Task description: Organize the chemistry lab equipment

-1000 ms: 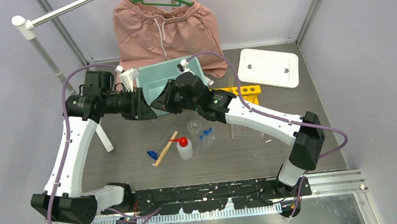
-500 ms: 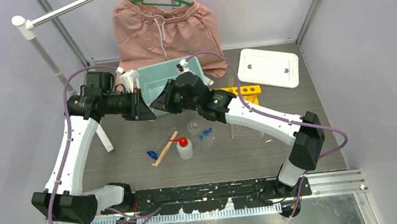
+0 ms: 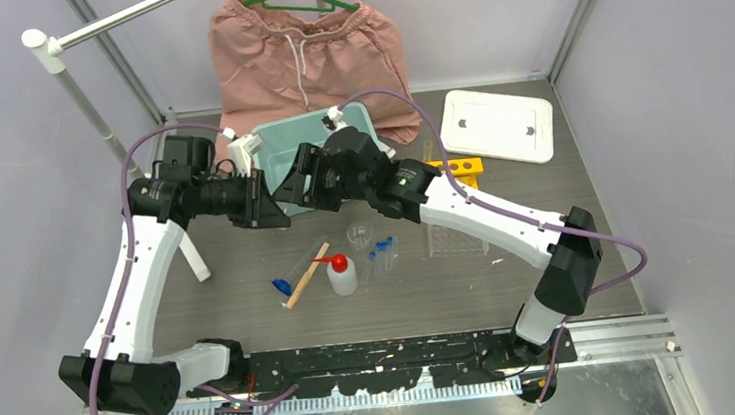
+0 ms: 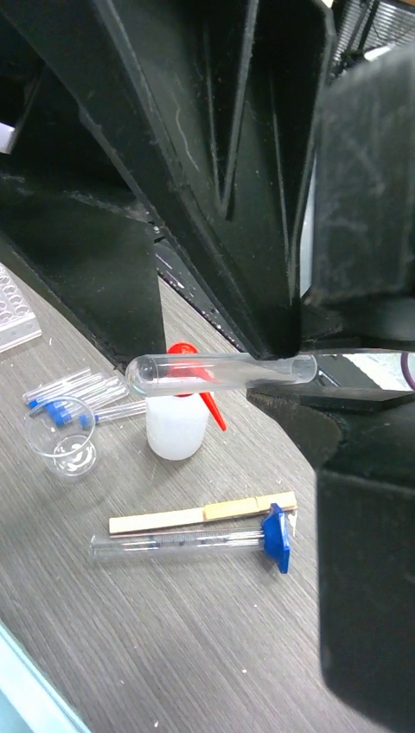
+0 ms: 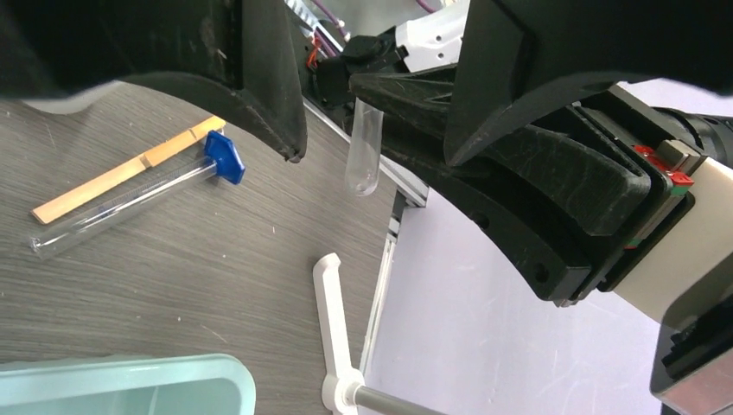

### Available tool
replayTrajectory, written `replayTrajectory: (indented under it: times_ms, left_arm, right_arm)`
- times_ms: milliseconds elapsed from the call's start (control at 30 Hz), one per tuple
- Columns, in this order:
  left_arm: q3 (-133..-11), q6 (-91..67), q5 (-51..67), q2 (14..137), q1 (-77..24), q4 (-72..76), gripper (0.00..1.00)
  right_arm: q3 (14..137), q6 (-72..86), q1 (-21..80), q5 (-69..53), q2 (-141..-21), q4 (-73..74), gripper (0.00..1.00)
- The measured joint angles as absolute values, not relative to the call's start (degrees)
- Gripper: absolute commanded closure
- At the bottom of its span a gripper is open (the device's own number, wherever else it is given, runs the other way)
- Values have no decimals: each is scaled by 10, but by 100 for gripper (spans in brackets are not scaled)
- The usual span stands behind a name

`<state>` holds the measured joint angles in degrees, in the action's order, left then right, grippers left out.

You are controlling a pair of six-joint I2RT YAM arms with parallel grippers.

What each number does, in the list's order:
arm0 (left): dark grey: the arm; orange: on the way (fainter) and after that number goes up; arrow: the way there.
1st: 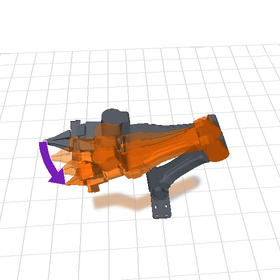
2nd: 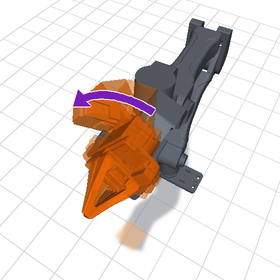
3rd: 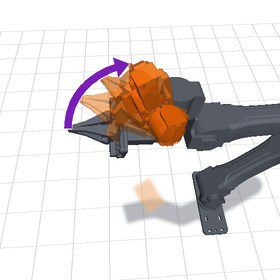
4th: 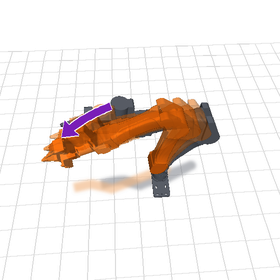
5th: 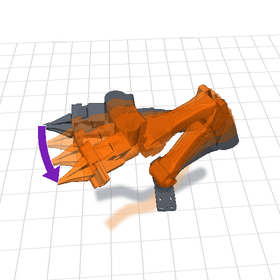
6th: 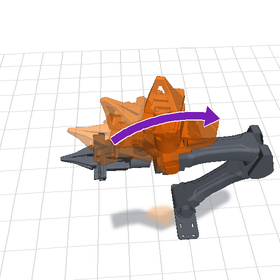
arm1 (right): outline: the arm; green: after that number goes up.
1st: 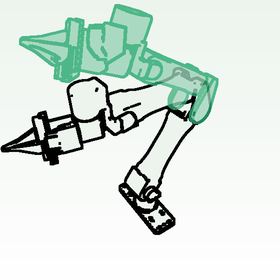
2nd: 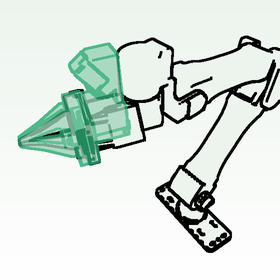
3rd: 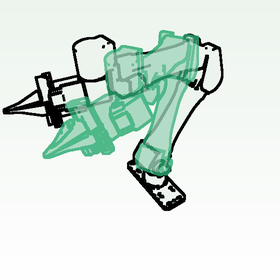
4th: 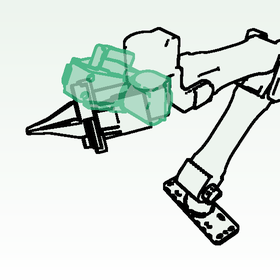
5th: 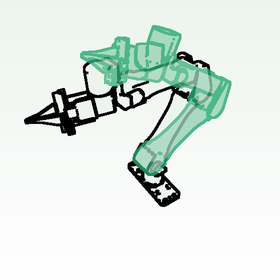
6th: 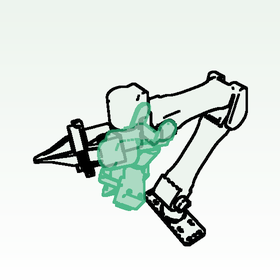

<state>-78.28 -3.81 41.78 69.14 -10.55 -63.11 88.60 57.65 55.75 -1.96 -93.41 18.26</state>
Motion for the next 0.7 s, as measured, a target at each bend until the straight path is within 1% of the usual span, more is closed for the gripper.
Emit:
replayTrajectory:
  times_ms: [133,300,467,700]
  left_arm:
    - [-783,-17,432,686,-106,-637,86]
    - [-783,13,450,657,-108,-641,86]
    - [-783,38,459,632,-110,-642,86]
    - [-782,57,463,630,-110,-649,85]
  right_arm:
    - [909,557,545,-61,-937,218,39]
    - [945,536,518,-176,-957,225,42]
    - [971,511,506,-240,-972,249,53]
    - [976,496,507,-274,-975,263,71]
